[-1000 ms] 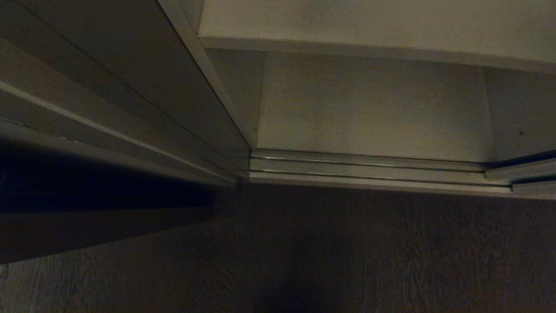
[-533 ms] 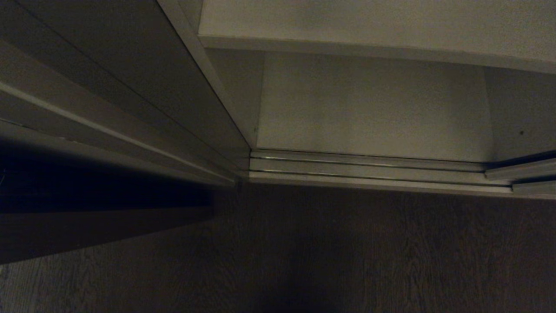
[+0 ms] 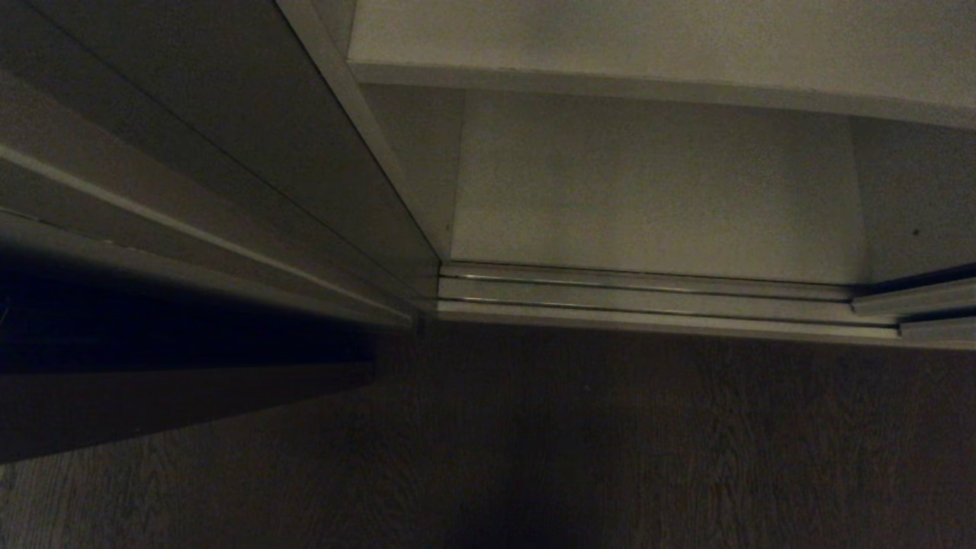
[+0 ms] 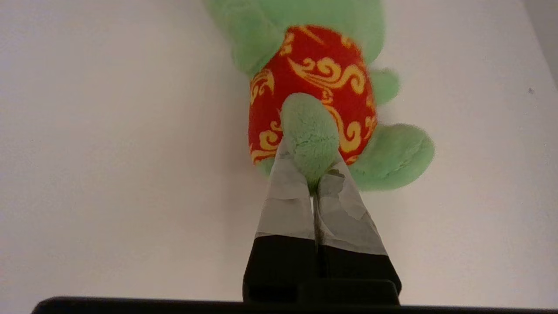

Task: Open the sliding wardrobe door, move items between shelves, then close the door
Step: Place the green doll on the higher shelf

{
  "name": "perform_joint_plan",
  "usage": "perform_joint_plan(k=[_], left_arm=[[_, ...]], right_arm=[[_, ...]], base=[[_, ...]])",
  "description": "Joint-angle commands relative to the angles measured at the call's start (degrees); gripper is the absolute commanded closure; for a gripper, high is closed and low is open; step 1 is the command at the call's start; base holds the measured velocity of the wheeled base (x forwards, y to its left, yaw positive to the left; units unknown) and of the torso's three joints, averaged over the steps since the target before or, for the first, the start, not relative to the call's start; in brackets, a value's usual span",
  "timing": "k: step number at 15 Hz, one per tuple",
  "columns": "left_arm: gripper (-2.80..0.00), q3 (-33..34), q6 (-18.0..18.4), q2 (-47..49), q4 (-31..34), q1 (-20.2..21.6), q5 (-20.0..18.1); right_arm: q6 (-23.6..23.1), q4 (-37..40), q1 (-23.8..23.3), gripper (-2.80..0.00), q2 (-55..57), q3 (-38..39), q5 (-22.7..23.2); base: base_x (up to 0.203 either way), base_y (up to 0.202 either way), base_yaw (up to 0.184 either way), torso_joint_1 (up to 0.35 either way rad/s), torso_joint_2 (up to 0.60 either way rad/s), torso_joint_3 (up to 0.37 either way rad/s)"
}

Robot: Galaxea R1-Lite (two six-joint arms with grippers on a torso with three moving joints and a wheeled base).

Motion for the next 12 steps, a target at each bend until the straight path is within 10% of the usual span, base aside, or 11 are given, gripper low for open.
perform_joint_plan(k=[1, 2, 12], left_arm=[[0.0, 0.0, 0.0, -0.03, -0.05, -0.06, 0.01], [0.0, 0.0, 0.0, -0.03, -0.05, 0.02, 0.01], [0.0, 0.0, 0.0, -0.03, -0.05, -0.06, 0.01]], right_arm=[[-0.16, -0.22, -0.05, 0.0, 2.26, -1.98, -0.06], [-0.51, -0.08, -0.05, -2.8, 2.27, -2.2, -0.04], [-4.55, 7.28, 2.73, -2.8, -11.08, 0.91, 4.16]], base=[[0.0, 0.0, 0.0, 0.0, 0.0, 0.0], [0.0, 0.0, 0.0, 0.0, 0.0, 0.0], [0.0, 0.0, 0.0, 0.0, 0.0, 0.0]])
